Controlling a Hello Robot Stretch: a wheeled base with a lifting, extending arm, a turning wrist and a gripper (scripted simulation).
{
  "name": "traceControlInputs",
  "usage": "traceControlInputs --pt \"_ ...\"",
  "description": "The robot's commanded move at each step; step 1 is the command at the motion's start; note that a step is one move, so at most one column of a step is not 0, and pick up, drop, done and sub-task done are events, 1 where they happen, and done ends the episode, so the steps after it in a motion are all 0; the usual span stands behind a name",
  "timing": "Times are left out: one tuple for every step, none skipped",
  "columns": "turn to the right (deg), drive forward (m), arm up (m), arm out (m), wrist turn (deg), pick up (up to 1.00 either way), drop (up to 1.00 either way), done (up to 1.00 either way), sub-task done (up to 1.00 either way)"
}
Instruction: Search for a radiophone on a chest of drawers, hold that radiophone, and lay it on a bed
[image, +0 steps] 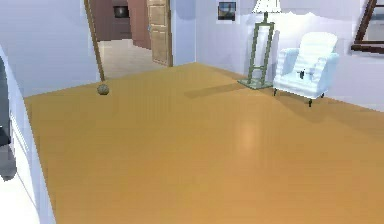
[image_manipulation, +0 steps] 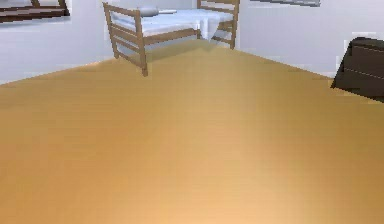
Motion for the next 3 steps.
traceControlInputs --pt "-9.0 0.0 0.0 0.0 0.0 0.0 0.0 0.0 0.0" --pt "0.0 0.65 0.0 0.0 0.0 0.0 0.0 0.0 0.0" --pt "-3.0 0.0 0.0 0.0 0.0 0.0 0.0 0.0 0.0"
